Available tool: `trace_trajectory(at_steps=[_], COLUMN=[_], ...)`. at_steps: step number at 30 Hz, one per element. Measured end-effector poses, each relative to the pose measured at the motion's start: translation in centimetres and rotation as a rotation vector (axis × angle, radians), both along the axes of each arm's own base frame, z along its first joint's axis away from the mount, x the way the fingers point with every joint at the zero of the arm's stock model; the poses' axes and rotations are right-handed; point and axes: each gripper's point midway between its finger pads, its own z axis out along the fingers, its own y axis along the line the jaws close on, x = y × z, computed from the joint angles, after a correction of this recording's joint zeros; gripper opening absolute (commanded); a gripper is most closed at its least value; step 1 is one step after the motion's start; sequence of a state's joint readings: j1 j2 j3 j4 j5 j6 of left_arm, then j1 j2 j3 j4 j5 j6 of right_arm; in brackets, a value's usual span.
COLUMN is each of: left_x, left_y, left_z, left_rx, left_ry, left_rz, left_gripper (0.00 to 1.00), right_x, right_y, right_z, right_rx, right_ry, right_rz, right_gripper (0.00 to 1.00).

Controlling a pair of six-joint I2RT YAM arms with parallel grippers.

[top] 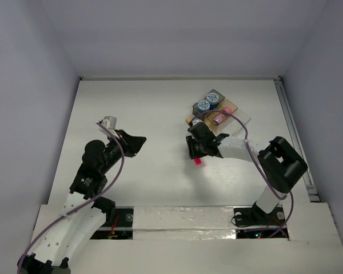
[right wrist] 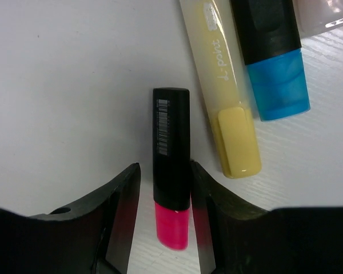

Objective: Sort the stationery into containers
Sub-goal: Pick up the pen from the center of the board.

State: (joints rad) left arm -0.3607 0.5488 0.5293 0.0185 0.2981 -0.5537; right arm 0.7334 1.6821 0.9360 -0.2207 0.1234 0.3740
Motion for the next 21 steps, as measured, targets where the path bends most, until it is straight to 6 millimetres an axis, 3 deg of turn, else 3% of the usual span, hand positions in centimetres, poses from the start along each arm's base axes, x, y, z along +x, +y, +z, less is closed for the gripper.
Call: trace_trajectory(at_steps=[3, 4, 5, 8, 13, 18, 21], left_x=[0.2, 0.2, 0.1, -0.3, -0.1, 0.5, 0.5], left_y=[-1.1, -1.8, -2.4, -4.5, -4.9, -5.1, -5.8], left_z=[-0.9, -1.2, -1.7, -3.2, -6.7, -8.2, -9.0], left_rx=[-0.024, -0.025, -0.025, -0.011, 0.009, 0.053, 0.082], left_ry=[0.023, 0.033, 0.044, 0.077, 0.129, 0.134, 0.137], left_rz=[-0.008, -0.016, -0.025, -0.050, 0.009, 0.071, 0.074], left_gripper=[0.00, 0.00, 0.00, 0.00, 0.00, 0.03, 0.12], right_x=[0.1, 0.2, 0.2, 0.5, 0.3, 1.6, 3.7], right_y=[0.4, 0.5, 0.6, 0.8, 0.8, 0.5, -0.5], right_z=[-0.1, -0.1, -0.1, 0.0, 0.8, 5.6, 9.7], right_rx=[-0.004, -0.006, -0.010, -0.016, -0.009, 0.045, 0.102], right_ry=[-0.004, -0.007, -0.010, -0.020, -0.027, -0.142, -0.235], right_rz=[0.007, 0.010, 0.012, 0.013, 0.015, -0.021, -0.076], right_gripper=[0.43, 0.37, 0.24, 0.06, 0.02, 0.01, 0.01])
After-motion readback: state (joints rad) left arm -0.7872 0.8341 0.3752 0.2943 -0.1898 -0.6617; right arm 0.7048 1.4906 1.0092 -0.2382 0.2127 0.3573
